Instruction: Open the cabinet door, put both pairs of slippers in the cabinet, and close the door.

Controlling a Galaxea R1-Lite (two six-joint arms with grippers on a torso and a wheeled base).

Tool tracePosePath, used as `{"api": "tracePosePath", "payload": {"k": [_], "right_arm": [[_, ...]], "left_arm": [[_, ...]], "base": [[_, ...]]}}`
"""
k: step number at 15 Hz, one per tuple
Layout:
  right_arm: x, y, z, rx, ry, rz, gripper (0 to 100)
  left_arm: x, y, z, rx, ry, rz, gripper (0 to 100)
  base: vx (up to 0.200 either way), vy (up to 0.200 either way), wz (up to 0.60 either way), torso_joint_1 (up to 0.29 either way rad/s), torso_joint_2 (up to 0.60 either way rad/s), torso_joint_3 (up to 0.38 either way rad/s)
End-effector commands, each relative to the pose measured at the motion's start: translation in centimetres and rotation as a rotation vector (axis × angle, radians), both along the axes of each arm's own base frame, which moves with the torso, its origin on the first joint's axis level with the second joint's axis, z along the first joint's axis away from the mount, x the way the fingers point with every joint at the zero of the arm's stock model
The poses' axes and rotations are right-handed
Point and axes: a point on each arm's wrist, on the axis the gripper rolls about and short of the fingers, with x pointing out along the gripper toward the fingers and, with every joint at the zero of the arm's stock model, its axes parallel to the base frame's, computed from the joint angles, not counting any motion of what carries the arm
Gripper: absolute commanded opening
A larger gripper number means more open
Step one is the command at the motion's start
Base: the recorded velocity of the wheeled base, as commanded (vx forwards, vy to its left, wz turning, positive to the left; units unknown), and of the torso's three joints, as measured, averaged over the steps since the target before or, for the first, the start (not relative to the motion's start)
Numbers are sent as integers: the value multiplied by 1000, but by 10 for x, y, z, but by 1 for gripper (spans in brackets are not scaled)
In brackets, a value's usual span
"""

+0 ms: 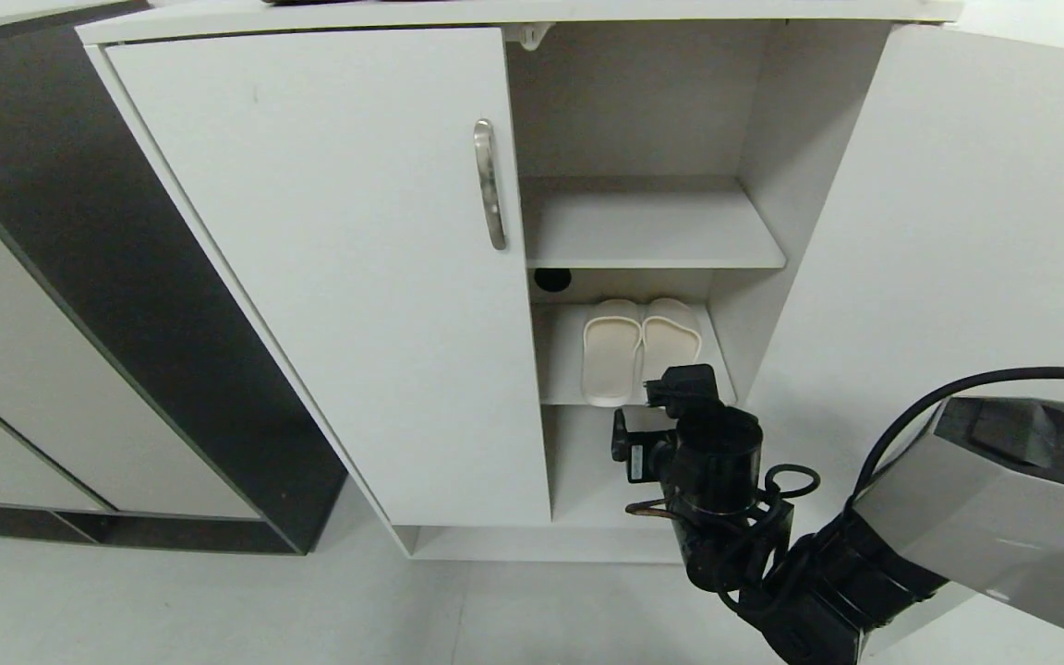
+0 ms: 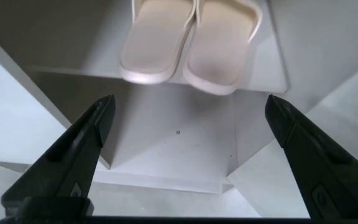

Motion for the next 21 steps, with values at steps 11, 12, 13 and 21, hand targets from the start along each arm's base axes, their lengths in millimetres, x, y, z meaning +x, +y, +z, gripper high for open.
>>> {"api": "tracePosePath", "payload": {"k": [11, 12, 13, 21], "right_arm": [[-7, -3, 5, -3, 1, 8, 100], [-10, -4, 3, -10, 8, 11, 100], [-12, -6, 4, -12, 10, 11, 100], [-16, -7, 5, -20, 14, 27, 100]], "left_arm": [[0, 0, 0, 0, 1, 0, 0], [0, 0, 0, 2, 1, -1, 0], [0, 0, 0, 2, 1, -1, 0], [0, 0, 0, 2, 1, -1, 0]], "base": [[0, 0, 0, 2, 3, 200], [0, 0, 0, 2, 2, 119], [0, 0, 0, 0, 0, 0], [0, 0, 0, 0, 0, 0]]}}
